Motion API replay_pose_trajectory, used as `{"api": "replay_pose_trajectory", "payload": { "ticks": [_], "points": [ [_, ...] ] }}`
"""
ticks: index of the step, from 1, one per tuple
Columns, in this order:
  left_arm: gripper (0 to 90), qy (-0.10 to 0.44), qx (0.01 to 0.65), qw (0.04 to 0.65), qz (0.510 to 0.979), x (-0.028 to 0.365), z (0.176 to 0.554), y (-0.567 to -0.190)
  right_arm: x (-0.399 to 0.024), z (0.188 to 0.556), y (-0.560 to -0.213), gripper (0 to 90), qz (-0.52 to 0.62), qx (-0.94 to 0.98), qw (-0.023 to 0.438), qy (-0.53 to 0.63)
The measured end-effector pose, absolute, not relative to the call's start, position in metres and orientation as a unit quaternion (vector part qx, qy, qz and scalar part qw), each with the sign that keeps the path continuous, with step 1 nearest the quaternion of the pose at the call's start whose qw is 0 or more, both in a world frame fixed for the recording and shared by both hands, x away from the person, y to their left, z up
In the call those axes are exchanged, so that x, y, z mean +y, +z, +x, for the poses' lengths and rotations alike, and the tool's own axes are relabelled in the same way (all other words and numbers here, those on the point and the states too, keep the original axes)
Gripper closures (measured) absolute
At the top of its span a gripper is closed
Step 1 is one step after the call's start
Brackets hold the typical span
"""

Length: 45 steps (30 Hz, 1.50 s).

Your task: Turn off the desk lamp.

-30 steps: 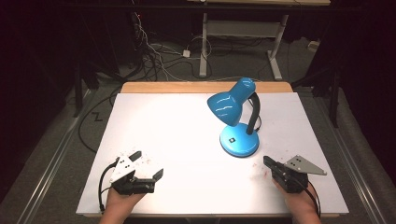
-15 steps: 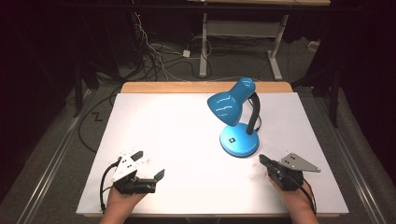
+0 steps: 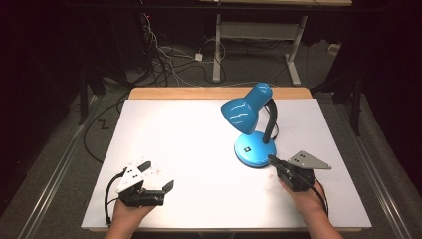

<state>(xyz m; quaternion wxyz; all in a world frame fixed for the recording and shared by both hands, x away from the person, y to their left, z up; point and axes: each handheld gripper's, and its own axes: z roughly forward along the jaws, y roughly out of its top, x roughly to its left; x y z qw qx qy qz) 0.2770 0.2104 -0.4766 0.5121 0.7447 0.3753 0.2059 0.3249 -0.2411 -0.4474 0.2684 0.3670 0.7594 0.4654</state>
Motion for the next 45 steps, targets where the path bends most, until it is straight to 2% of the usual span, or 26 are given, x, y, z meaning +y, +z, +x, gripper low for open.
{"api": "replay_pose_trajectory", "payload": {
  "ticks": [12,30,45],
  "points": [
    [0.0,0.208,0.372,0.506,0.750,0.209,0.274,-0.474,-0.222,0.345,-0.446,90.0,0.363,0.768,0.248,0.466],
    [0.0,0.220,0.377,0.502,0.747,0.211,0.275,-0.477,-0.192,0.381,-0.458,90.0,0.371,0.776,0.245,0.447],
    [0.0,0.224,0.377,0.505,0.743,0.214,0.274,-0.475,-0.184,0.398,-0.467,90.0,0.382,0.779,0.240,0.436]
  ]
}}
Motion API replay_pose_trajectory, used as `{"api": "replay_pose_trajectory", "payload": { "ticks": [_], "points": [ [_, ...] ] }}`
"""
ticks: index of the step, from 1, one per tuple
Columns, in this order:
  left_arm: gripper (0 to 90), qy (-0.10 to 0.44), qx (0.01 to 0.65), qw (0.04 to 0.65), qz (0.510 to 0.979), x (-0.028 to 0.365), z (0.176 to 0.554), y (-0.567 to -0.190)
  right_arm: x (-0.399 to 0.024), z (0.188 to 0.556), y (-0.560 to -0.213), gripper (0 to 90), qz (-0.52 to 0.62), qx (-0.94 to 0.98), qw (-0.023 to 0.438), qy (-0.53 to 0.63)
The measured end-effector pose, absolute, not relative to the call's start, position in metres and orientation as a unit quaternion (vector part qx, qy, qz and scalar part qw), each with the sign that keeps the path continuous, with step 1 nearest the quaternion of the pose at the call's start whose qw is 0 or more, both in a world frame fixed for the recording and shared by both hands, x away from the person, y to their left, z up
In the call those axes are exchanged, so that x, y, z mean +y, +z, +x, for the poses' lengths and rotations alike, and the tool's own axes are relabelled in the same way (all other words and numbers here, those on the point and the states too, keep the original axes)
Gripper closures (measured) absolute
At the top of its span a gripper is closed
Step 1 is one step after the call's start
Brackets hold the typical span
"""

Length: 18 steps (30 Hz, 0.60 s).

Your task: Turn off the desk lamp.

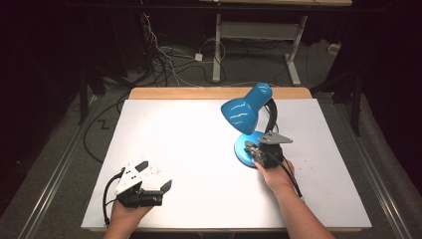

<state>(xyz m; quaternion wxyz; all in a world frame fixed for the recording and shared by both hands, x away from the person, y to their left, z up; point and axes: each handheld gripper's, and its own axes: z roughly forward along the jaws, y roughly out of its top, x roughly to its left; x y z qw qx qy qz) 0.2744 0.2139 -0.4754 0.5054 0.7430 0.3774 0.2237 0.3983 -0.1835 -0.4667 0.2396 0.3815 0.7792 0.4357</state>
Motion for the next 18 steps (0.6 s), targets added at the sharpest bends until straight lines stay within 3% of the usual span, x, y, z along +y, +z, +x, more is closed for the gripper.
{"api": "replay_pose_trajectory", "payload": {
  "ticks": [18],
  "points": [
    [0.0,0.225,0.376,0.506,0.743,0.2149,0.2741,-0.4752,-0.1841,0.4024,-0.4712,90.0,0.392,0.783,0.232,0.424]
  ]
}}
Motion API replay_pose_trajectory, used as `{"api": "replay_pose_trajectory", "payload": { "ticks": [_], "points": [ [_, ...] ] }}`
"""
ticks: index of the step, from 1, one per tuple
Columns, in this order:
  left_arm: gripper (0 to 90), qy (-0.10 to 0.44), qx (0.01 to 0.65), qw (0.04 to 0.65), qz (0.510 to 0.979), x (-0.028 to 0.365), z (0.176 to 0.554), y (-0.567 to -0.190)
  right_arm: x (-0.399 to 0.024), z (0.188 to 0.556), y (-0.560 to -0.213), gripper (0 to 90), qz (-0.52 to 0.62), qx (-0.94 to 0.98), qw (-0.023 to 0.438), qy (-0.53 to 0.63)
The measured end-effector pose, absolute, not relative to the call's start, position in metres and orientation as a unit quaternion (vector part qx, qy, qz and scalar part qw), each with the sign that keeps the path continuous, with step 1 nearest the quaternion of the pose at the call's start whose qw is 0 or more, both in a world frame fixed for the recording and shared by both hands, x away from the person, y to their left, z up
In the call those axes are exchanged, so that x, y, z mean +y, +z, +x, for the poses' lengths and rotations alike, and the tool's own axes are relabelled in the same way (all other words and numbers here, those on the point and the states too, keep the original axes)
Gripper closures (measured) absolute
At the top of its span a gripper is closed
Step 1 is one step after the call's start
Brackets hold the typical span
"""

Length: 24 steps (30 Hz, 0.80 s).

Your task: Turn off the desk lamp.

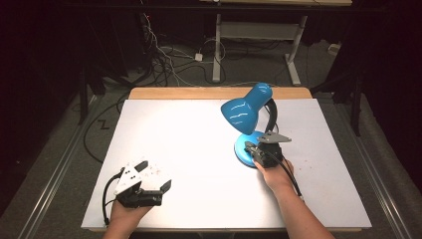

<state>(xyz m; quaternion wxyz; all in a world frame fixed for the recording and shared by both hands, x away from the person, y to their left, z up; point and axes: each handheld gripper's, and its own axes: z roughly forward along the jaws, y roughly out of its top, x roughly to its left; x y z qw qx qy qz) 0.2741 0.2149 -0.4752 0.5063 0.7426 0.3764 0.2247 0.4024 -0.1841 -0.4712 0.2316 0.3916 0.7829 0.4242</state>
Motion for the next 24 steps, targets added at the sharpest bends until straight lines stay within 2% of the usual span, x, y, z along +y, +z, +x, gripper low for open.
{"api": "replay_pose_trajectory", "payload": {
  "ticks": [24],
  "points": [
    [0.0,0.222,0.376,0.505,0.745,0.2133,0.2740,-0.4765,-0.1895,0.4036,-0.4741,90.0,0.406,0.779,0.224,0.423]
  ]
}}
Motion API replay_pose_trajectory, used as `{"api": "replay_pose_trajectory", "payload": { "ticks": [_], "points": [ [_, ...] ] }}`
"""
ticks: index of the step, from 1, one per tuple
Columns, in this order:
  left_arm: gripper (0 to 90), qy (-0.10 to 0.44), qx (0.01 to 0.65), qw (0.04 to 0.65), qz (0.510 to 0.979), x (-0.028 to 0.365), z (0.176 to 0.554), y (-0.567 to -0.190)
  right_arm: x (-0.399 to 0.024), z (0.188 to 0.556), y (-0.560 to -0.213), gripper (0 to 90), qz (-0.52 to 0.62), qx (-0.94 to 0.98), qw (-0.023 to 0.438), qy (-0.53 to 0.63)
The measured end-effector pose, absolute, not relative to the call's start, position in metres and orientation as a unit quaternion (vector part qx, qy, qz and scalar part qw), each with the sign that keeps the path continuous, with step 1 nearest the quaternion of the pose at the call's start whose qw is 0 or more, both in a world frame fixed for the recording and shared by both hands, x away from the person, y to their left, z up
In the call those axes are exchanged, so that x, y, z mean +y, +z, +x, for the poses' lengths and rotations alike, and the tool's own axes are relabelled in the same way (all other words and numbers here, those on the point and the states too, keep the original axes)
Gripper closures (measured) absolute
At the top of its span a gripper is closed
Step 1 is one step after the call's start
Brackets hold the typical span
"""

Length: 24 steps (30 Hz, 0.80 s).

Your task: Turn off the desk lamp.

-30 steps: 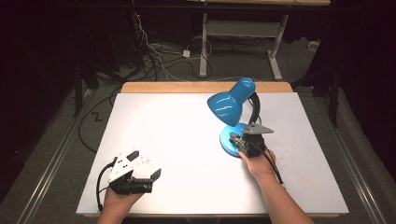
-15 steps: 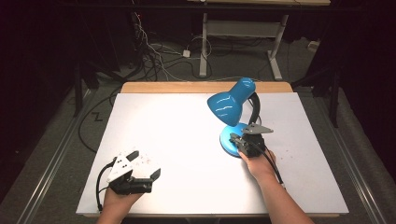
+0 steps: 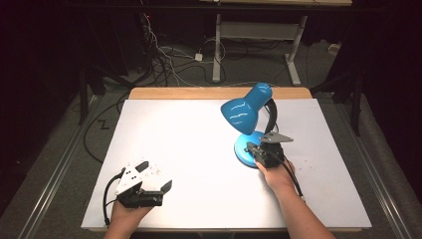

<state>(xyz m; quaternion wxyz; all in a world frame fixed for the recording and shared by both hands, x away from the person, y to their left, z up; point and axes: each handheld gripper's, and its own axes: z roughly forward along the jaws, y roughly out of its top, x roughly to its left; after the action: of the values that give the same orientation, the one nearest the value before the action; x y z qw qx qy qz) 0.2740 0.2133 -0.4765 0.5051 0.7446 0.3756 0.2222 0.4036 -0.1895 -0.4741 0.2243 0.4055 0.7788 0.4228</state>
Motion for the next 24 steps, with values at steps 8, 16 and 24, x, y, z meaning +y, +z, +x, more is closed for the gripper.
{"api": "replay_pose_trajectory", "payload": {
  "ticks": [8,16,24],
  "points": [
    [0.0,0.221,0.376,0.505,0.745,0.2127,0.2745,-0.4772,-0.1881,0.4031,-0.4741,90.0,0.398,0.785,0.234,0.414],
    [0.0,0.220,0.377,0.507,0.744,0.2124,0.2743,-0.4773,-0.1845,0.4011,-0.4737,90.0,0.393,0.790,0.252,0.398],
    [0.0,0.218,0.378,0.509,0.742,0.2135,0.2751,-0.4771,-0.1841,0.4009,-0.4737,90.0,0.392,0.796,0.250,0.388]
  ]
}}
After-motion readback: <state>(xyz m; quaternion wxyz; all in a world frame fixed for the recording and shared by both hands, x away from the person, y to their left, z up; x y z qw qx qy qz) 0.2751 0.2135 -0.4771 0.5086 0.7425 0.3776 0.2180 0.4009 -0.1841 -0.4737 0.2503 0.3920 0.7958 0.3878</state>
